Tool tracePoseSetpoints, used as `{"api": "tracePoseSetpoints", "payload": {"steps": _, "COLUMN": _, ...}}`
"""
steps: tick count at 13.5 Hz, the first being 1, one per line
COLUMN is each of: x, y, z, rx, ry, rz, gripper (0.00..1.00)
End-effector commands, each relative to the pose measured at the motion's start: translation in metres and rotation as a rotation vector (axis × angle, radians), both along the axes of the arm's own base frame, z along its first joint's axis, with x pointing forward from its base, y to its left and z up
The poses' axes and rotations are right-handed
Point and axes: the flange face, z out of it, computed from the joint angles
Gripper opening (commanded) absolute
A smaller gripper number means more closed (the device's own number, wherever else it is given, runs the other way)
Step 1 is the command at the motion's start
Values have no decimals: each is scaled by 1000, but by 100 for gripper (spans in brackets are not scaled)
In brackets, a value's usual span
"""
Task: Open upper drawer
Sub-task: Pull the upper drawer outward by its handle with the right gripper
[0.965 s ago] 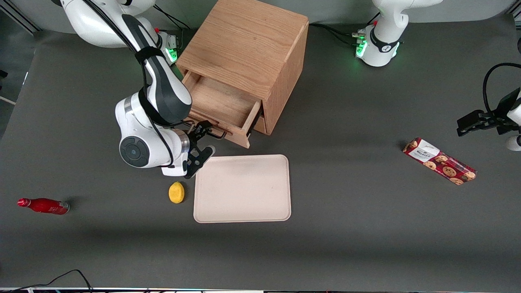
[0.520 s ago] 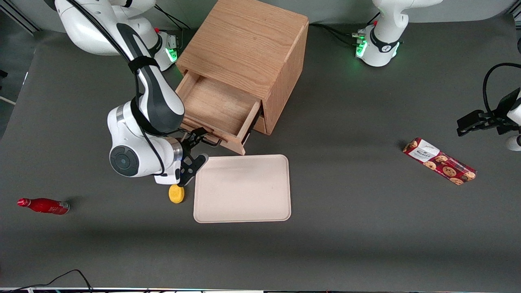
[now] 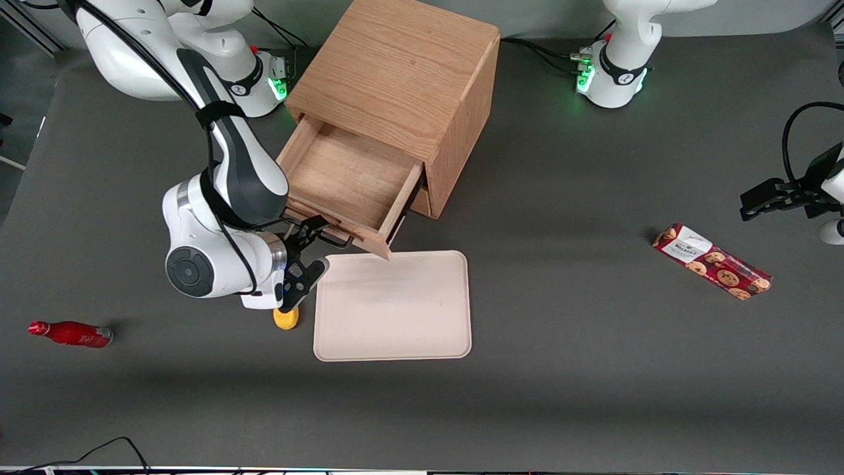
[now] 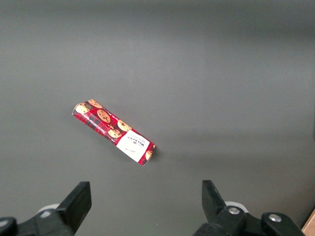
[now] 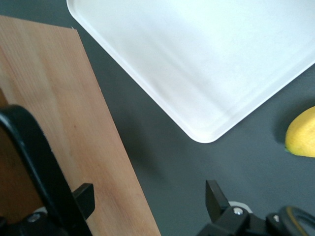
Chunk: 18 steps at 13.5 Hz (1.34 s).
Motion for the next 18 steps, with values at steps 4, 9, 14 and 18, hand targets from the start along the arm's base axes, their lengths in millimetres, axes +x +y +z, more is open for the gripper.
{"api": "tracePoseSetpoints", "payload": {"steps": 4, "x": 15, "y": -18, "z": -2, "rx": 7, "ry": -18, "rz": 8, "gripper": 100}}
{"api": "tracePoseSetpoints", "payload": {"steps": 9, "x": 27, "y": -41, "z": 5, "rx": -14, "ry": -48, "rz": -3, "gripper": 100}}
{"api": "tracePoseSetpoints", "payload": {"steps": 14, "x": 36, "y": -55, "z": 7, "rx": -13, "ry": -79, "rz": 42, "gripper": 100}}
{"api": "tracePoseSetpoints", "payload": {"steps": 18, "x": 41, "y": -64, "z": 7, "rx": -6, "ry": -87, "rz": 51, "gripper": 100}}
